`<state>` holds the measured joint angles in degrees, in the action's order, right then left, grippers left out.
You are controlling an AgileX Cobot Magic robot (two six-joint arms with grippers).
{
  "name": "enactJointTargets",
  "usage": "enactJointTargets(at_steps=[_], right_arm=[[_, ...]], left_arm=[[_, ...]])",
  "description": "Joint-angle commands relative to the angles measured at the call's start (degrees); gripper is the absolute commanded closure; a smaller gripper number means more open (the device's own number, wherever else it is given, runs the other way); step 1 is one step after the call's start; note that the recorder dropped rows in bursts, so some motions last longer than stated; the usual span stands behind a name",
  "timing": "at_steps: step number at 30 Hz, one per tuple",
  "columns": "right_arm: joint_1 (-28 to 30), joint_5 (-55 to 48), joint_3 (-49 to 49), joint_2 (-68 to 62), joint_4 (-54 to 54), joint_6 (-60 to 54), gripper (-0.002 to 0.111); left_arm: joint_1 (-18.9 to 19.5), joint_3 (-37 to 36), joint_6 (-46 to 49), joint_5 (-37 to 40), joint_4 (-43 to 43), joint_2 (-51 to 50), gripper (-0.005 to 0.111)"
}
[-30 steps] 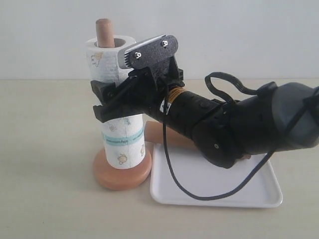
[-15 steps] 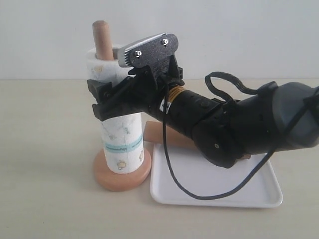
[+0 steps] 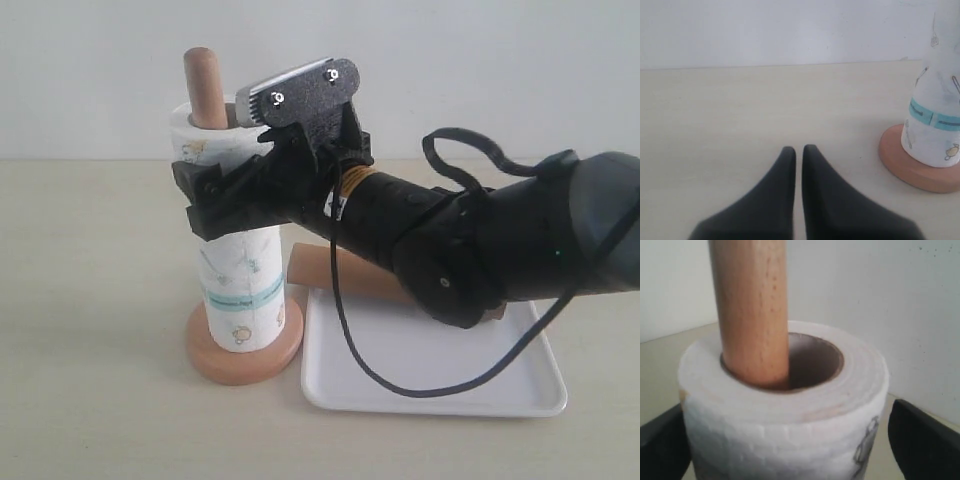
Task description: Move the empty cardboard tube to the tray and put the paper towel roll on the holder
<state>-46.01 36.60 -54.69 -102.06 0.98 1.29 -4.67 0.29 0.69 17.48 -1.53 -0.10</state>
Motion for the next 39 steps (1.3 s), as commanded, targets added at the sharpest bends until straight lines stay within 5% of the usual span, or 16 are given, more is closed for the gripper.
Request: enactJointTargets(at_steps=[1,17,22,28,39], right_arm=[[0.2,-10.6,0.1,4.8,-0.2,0.1,0.014],[0.2,-48.3,0.1,21.1,-0.3,0.1,0.018],[0.2,-56.8,1.9,26.9,-0.3,-0.3,0.047],[0.2,-59.4,7.6,34.5,-0.4,1.5,0.106],[0.3,-66.0,15.4,53.8,11.1,13.5,0.108]], left_arm=[[0.1,-0.3,0.2,-0.4,-0.1,0.1,0.103],[0.1,-0.3,0.2,-0.3,-0.1,0.1,0.103],[0.1,-0.3,0.2,-0.3,-0.1,0.1,0.103],[0.1,-0.3,0.2,-0.3,-0.1,0.1,0.103],[0.1,-0.3,0.2,-0.3,-0.1,0.1,0.103]])
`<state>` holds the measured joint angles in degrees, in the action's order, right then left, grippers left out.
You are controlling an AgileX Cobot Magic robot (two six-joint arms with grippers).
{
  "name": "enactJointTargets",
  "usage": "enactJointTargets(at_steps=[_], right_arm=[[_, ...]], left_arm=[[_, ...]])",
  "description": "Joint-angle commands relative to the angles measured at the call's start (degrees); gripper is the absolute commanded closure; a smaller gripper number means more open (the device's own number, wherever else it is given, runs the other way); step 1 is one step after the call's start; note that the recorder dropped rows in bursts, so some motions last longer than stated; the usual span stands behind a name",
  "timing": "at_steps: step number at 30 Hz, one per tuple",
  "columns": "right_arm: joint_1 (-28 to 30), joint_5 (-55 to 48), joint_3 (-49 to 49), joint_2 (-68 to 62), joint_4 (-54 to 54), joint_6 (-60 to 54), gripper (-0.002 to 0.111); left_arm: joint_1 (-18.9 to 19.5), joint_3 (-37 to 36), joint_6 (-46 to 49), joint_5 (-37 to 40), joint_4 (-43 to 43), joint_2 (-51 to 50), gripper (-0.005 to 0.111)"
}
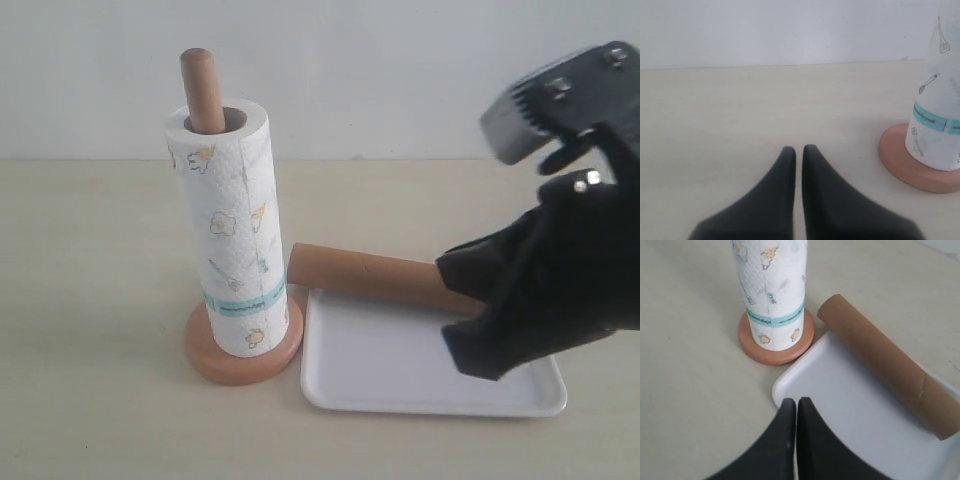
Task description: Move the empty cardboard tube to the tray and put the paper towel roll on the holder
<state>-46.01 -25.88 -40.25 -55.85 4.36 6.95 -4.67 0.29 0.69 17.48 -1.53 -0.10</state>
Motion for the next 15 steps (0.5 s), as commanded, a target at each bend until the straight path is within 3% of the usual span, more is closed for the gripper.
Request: enactJointTargets(at_steps=[1,7,15], right_arm=[[0.3,-4.7,0.9,10.0,11.1,10.9,0.108],[0.3,-16.0,0.9,22.8,34.3,34.2,0.108],[0.3,-28.9,0.9,34.9,38.6,37.5,0.108]], left_arm=[[0.1,-0.3,0.2,-0.3,-0.1,0.1,0.103],[0.1,-0.3,0.2,-0.3,-0.1,0.1,0.103],[0.1,-0.3,0.2,-0.5,-0.1,0.1,0.103]])
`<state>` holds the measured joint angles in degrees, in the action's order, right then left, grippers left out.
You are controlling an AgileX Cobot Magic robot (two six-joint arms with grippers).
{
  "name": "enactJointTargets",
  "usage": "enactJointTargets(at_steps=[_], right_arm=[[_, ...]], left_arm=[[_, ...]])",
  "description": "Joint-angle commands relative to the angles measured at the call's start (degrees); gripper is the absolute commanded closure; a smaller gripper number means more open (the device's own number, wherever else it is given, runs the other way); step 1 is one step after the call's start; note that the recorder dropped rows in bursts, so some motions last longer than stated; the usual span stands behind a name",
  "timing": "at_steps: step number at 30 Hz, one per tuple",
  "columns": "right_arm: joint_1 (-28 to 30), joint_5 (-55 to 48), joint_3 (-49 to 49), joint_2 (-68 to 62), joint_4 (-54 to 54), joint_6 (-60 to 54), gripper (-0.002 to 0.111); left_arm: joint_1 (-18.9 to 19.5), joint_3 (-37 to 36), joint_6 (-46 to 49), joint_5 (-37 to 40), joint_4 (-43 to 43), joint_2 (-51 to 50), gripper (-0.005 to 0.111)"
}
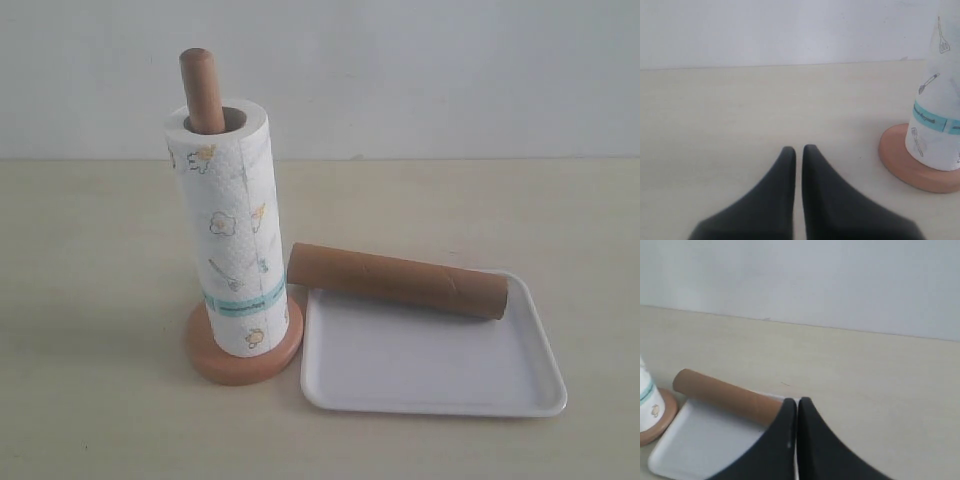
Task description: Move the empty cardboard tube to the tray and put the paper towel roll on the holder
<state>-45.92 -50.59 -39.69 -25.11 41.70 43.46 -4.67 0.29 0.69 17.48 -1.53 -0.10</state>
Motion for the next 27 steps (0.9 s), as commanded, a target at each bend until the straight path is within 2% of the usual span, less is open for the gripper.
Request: enactJointTargets(at_steps=[1,14,17,21,23,25,27], right_arm=[[0.2,-4.5,0.4,5.3,1.3,1.0,0.108],[0.1,-4.5,0.4,9.3,1.1,1.0,0.108],[2.3,-3.5,0.4,10.8,0.9,1.0,0.108],[14.9,-3.5,0.4,16.3,0.9,1.0,0.108],[27.6,-3.2,0.4,20.8,1.1,1.3,0.108],[35.7,-3.2,0.4,23.8,0.9,2.2,0.108],[40.7,-2.9,0.4,25.1,0.3,2.1,0.108]], left_arm=[[0.1,-0.3,0.2,-0.5,-0.1,0.1,0.103],[0.1,-0.3,0.2,-0.5,-0.1,0.1,0.103],[0.1,-0.3,0.2,-0.5,-0.1,0.1,0.103],[0.1,-0.3,0.2,-0.5,-0.1,0.1,0.103],[0.1,-0.3,0.2,-0.5,-0.1,0.1,0.103],[0.1,-0.3,0.2,-0.5,-0.1,0.1,0.103],[0.1,-0.3,0.2,-0.5,-0.1,0.1,0.103]])
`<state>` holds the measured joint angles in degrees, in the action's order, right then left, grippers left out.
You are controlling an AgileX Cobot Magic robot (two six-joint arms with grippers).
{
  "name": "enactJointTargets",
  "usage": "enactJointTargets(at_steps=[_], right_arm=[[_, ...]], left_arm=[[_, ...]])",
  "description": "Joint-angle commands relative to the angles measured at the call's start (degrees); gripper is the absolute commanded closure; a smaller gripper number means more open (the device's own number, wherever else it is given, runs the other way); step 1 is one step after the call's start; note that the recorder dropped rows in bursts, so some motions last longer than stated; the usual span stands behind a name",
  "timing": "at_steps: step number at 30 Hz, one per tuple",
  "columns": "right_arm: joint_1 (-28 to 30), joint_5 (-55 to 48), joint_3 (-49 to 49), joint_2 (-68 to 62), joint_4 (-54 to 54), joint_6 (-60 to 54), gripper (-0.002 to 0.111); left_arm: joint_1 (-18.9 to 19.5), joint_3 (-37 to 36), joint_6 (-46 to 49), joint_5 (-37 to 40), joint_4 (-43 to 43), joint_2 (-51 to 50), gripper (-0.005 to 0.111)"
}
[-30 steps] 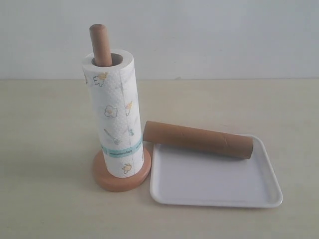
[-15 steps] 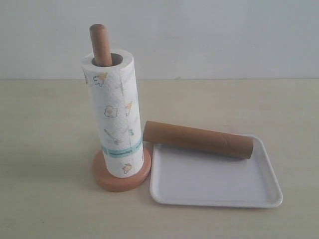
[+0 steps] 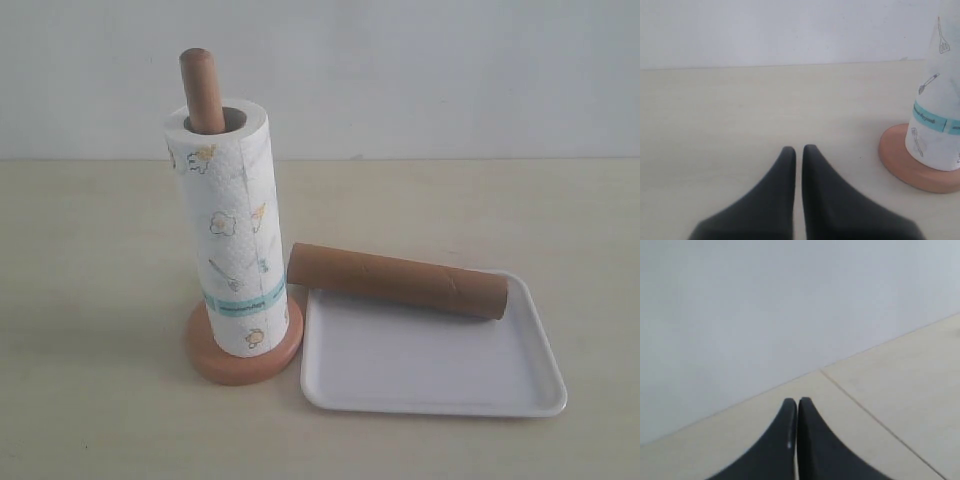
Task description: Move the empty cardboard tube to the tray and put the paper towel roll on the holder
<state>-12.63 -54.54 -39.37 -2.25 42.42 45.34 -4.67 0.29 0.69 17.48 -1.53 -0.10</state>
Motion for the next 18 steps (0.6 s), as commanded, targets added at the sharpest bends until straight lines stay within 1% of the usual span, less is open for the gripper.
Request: enactJointTargets(at_steps=[1,3,8,10,12,15,18], right_arm=[[8.8,1.5,0.0,2.3,-1.1,0.1,0.108],[9.8,3.8,0.0,2.3,-3.3,-1.0,0.108],[9.8,9.7,0.0,2.3,-17.1,-13.0,0.108],[9.8,10.8,0.0,2.1,-25.2,-20.8,0.108],[9.8,11.5,0.2,1.5,-31.1,-30.2,0.108],[9.8,15.0,2.1,1.0,-35.2,-39.8,0.108],[9.8,20.0,5.6,0.9,-36.5,-40.8,0.108]], left_arm=[[0.1,-0.3,0.2,-0.5,-0.1,0.1,0.103],[0.1,-0.3,0.2,-0.5,-0.1,0.1,0.103],[0.1,-0.3,0.2,-0.5,-0.1,0.1,0.103],[0.1,-0.3,0.2,-0.5,-0.1,0.1,0.103],[0.1,-0.3,0.2,-0.5,-0.1,0.1,0.103],[0.1,-0.3,0.2,-0.5,-0.1,0.1,0.103],[0.1,-0.3,0.2,-0.5,-0.1,0.1,0.103]])
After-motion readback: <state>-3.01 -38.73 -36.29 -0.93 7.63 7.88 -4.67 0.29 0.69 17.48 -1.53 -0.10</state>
